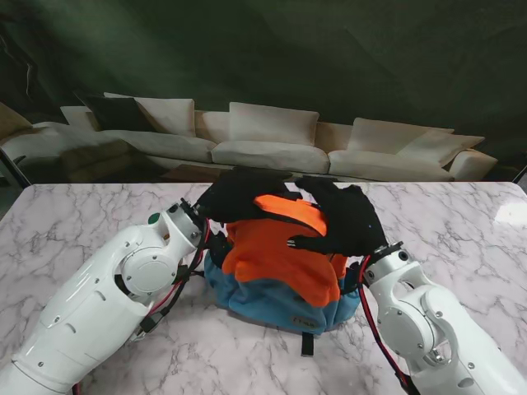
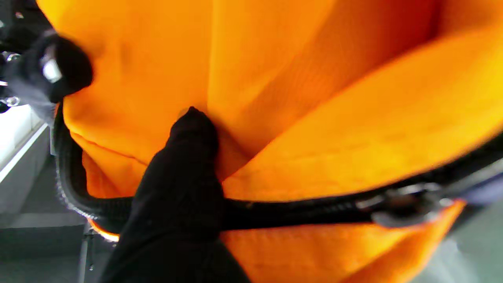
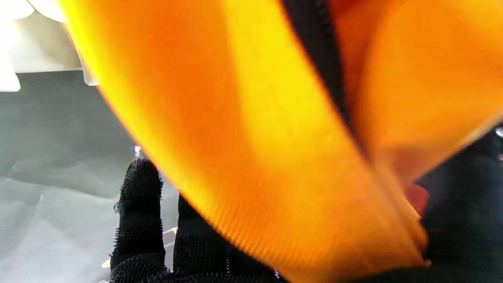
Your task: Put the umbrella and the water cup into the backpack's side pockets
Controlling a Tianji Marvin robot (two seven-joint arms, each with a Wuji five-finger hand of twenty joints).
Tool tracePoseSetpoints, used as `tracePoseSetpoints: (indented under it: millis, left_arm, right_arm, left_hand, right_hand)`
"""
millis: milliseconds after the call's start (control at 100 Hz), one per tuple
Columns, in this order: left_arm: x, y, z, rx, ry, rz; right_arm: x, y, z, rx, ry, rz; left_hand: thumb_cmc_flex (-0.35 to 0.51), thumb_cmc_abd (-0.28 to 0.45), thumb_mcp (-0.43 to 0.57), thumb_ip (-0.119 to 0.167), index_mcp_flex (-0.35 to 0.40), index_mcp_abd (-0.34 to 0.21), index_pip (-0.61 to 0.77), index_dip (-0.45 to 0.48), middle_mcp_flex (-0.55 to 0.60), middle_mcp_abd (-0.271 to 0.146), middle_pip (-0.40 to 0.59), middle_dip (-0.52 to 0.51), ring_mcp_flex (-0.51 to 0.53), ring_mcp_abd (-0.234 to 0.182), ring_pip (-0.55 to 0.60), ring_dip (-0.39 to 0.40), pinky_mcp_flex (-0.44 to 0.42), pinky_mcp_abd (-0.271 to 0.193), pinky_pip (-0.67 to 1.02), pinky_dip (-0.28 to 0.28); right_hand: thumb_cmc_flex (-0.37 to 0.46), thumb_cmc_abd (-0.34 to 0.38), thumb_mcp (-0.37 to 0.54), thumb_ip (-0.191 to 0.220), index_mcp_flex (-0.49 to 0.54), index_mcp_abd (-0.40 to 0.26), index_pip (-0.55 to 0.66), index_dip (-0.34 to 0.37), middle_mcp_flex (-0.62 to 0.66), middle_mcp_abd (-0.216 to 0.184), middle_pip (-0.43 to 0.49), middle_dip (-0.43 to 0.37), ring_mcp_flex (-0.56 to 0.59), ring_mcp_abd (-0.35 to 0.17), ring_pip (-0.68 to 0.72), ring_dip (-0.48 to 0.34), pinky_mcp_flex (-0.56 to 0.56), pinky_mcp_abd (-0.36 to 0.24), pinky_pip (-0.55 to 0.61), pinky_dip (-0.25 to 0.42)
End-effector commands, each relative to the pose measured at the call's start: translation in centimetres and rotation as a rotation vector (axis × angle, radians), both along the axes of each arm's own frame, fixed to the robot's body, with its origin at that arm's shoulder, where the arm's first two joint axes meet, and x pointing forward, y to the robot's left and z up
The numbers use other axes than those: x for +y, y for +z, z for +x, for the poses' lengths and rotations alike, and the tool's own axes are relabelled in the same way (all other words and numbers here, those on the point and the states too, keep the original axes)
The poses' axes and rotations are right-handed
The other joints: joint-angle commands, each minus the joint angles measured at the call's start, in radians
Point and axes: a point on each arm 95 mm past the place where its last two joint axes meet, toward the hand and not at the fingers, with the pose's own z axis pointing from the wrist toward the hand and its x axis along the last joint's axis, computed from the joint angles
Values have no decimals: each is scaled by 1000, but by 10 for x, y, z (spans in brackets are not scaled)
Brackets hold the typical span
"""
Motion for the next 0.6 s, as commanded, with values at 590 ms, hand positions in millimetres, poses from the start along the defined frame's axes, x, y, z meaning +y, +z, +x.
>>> tracePoseSetpoints:
  millis: [590]
  left_arm:
    - [11,-4,-18,-19,-46,38]
  right_arm:
    - [-15,-11,0,-91,-74,31]
  left_hand:
    - [-173,219,-75,11,-96,20,-343,-29,-343,68,66,-264,-261,50,-170,-29,-238,8,-160,26]
  right_hand:
    - [426,28,295,-125,495,-523,694,-73,719,-185,297,236,566,-80,610,230,436,-104,518,132]
